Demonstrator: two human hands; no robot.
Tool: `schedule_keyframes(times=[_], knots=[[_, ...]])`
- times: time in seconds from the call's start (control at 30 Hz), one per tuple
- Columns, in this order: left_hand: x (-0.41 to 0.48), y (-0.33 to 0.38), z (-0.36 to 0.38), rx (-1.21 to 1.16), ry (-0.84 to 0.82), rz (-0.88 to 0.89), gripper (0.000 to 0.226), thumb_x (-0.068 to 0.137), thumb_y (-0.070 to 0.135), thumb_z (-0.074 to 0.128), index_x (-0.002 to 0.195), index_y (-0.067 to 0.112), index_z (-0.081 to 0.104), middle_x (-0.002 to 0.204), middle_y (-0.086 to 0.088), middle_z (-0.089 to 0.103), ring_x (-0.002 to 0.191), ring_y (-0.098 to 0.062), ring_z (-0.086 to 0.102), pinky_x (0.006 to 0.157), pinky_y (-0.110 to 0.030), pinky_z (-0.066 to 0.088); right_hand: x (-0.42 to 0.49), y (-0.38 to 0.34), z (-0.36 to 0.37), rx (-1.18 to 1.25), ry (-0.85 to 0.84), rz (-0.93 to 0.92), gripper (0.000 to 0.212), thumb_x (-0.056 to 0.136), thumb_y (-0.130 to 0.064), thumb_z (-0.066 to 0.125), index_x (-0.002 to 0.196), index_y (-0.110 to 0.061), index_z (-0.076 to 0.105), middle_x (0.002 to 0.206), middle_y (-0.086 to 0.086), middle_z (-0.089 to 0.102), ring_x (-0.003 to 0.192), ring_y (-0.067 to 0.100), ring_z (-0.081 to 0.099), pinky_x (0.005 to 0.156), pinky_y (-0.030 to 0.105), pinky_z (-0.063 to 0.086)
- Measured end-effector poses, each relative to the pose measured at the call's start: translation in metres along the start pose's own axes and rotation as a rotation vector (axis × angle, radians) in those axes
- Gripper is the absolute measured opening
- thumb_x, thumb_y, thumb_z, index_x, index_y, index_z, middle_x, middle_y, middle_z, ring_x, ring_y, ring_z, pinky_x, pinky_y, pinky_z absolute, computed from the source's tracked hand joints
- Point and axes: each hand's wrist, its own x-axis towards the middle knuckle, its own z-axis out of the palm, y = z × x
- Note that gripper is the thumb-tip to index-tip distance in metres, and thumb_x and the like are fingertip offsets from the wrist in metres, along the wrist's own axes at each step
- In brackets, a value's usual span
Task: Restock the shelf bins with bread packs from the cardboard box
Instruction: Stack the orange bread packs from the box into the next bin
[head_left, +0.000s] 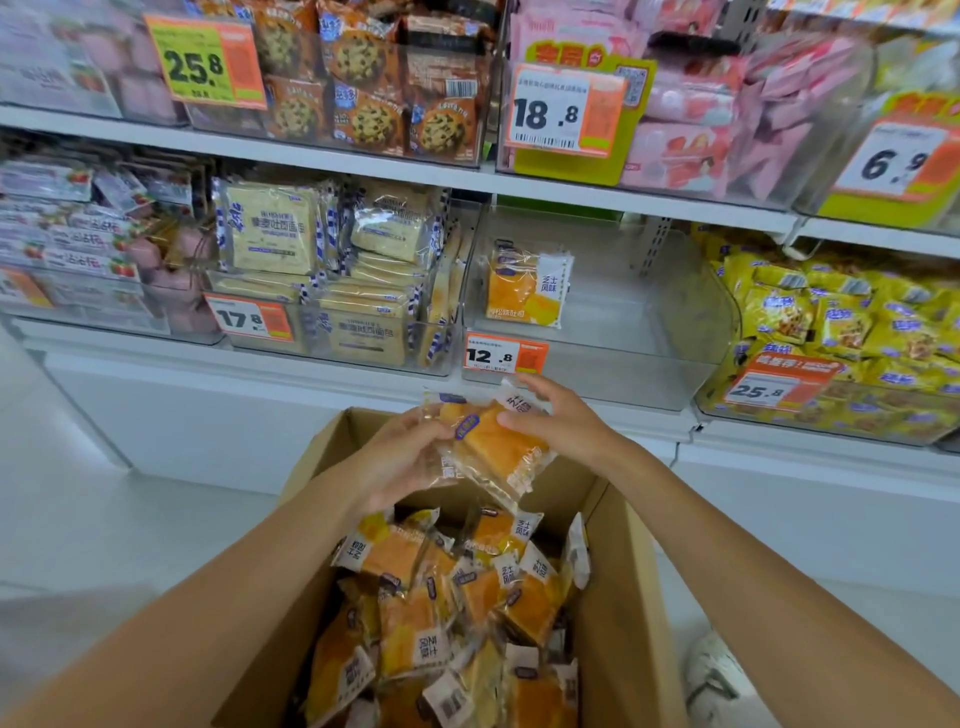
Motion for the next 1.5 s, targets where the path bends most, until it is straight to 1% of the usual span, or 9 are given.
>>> schedule_keyframes(times=[0.2, 0.37, 0.43, 0.53, 0.77, 0.93, 1.2, 1.3, 1.5], knots=[[0.002, 0.016, 0.003, 0.121, -0.097, 0.091, 0.042, 0.096, 0.044, 0.053, 0.124, 0.013, 0.06, 0.118, -0.016, 0.068, 0.108, -0.027, 0.066, 0.093, -0.043, 0.053, 0.007, 0.004, 0.014, 0.052, 0.102, 0.085, 0.065, 0.084, -0.053, 0.066, 0.136, -0.025, 0.039, 0.119, 0.002, 0.061, 0.099, 0.014, 0.066, 0.085, 0.033, 0.056], [0.022, 0.042, 0.015, 0.324, 0.149, 0.197, 0.036, 0.092, 0.022, 0.066, 0.126, 0.02, 0.053, 0.103, -0.009, 0.073, 0.085, -0.016, 0.072, 0.073, -0.032, 0.058, 0.019, -0.006, -0.004, 0.495, 0.042, 0.165, 0.091, 0.062, -0.06, 0.081, 0.133, -0.014, 0.048, 0.118, 0.006, 0.068, 0.102, 0.023, 0.069, 0.093, 0.042, 0.054], [0.034, 0.063, 0.021, 0.308, 0.095, 0.205, 0.023, 0.097, 0.019, 0.057, 0.12, 0.017, 0.056, 0.107, -0.012, 0.071, 0.098, -0.026, 0.069, 0.086, -0.04, 0.055, 0.025, -0.015, -0.027, 0.626, -0.043, 0.154, 0.077, 0.069, -0.046, 0.082, 0.131, -0.013, 0.051, 0.117, 0.01, 0.069, 0.103, 0.026, 0.069, 0.087, 0.041, 0.057], [0.055, 0.098, 0.033, 0.567, 0.059, 0.303, 0.035, 0.102, 0.037, 0.042, 0.106, 0.01, 0.065, 0.092, -0.008, 0.072, 0.079, -0.018, 0.066, 0.071, -0.029, 0.052, 0.041, -0.029, -0.063, 0.725, -0.069, 0.185, 0.041, 0.076, -0.021, 0.072, 0.113, -0.009, 0.062, 0.097, 0.012, 0.074, 0.08, 0.022, 0.073, 0.061, 0.03, 0.059], [0.142, 0.142, 0.002, 1.24, 0.529, 0.536, 0.037, 0.096, 0.044, 0.054, 0.121, 0.017, 0.056, 0.095, 0.003, 0.063, 0.087, -0.017, 0.059, 0.073, -0.03, 0.045, 0.128, -0.012, -0.123, 0.68, 0.242, 0.227, 0.045, 0.08, -0.014, 0.073, 0.121, 0.0, 0.06, 0.097, 0.016, 0.071, 0.061, 0.019, 0.072, 0.045, 0.028, 0.055], [0.17, 0.134, -0.016, 1.106, 0.463, 0.636, 0.022, 0.092, 0.034, 0.061, 0.107, 0.019, 0.055, 0.068, 0.007, 0.053, 0.062, -0.015, 0.052, 0.064, -0.032, 0.043, 0.192, 0.01, -0.106, 0.327, 0.32, 0.038, 0.044, 0.067, -0.004, 0.086, 0.103, -0.011, 0.061, 0.095, 0.002, 0.071, 0.077, 0.004, 0.066, 0.073, 0.026, 0.055], [0.168, 0.128, -0.019, 1.042, 0.448, 0.705, 0.031, 0.091, 0.039, 0.061, 0.118, 0.025, 0.057, 0.073, 0.009, 0.054, 0.063, -0.01, 0.053, 0.072, -0.04, 0.052, 0.204, 0.027, -0.105, -0.137, 0.392, 0.081, 0.146, 0.053, -0.041, 0.093, 0.152, -0.03, -0.014, 0.16, 0.007, 0.005, 0.147, 0.025, 0.016, 0.118, 0.041, 0.025], [0.168, 0.128, -0.018, 1.058, 0.447, 0.699, 0.035, 0.092, 0.04, 0.06, 0.123, 0.024, 0.056, 0.074, 0.007, 0.056, 0.065, -0.007, 0.054, 0.071, -0.036, 0.049, 0.206, 0.026, -0.11, -0.163, 0.34, -0.007, 0.147, 0.054, -0.038, 0.093, 0.15, -0.035, -0.018, 0.161, 0.002, -0.003, 0.149, 0.022, 0.01, 0.119, 0.042, 0.022], [0.168, 0.128, -0.02, 1.09, 0.448, 0.684, 0.038, 0.093, 0.044, 0.055, 0.127, 0.026, 0.053, 0.078, 0.007, 0.06, 0.07, -0.008, 0.057, 0.07, -0.034, 0.05, 0.221, 0.019, -0.087, 0.084, 0.255, 0.061, 0.124, 0.062, -0.007, 0.09, 0.151, -0.034, 0.009, 0.14, -0.004, 0.035, 0.123, 0.022, 0.048, 0.096, 0.042, 0.052]])
